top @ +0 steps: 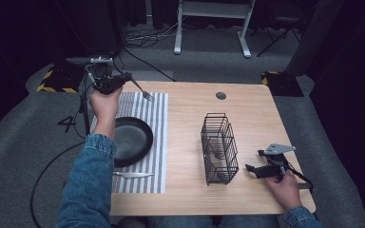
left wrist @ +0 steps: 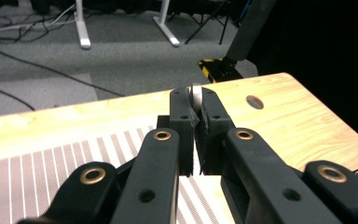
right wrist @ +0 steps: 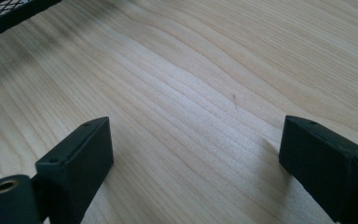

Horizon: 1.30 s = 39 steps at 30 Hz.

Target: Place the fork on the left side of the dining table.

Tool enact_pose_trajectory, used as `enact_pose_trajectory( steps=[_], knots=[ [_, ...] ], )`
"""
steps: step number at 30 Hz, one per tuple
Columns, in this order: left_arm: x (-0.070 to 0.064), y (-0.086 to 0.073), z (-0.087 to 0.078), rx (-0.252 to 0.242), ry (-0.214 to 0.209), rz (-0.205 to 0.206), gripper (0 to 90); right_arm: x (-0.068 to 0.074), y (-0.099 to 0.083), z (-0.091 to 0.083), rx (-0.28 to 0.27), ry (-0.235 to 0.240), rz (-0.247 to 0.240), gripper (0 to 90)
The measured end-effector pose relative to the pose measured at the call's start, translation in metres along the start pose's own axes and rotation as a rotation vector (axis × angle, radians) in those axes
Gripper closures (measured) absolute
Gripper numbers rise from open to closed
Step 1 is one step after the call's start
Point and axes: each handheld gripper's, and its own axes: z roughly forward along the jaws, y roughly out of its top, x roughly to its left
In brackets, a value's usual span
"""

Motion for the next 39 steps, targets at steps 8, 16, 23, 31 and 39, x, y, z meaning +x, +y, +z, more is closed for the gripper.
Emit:
enact_pose_trajectory(
  steps=[8,16,23,31,39],
  knots=[
    [0.013,-0.014,0.015,0.045,0.014,-0.041,86.4,0.0,0.0,0.0,0.0,0.0,0.001,9.8],
    [0.024,-0.027,0.024,0.076,0.02,-0.074,86.3,0.0,0.0,0.0,0.0,0.0,0.001,9.8],
    [0.026,-0.036,0.03,0.094,0.025,-0.088,86.4,0.0,0.0,0.0,0.0,0.0,0.001,9.8],
    [0.03,-0.039,0.032,0.091,0.017,-0.102,86.3,0.0,0.0,0.0,0.0,0.0,0.001,9.9],
    [0.041,-0.042,0.031,0.112,0.07,-0.104,79.1,0.0,0.0,0.0,0.0,0.0,0.001,9.8]
  ],
)
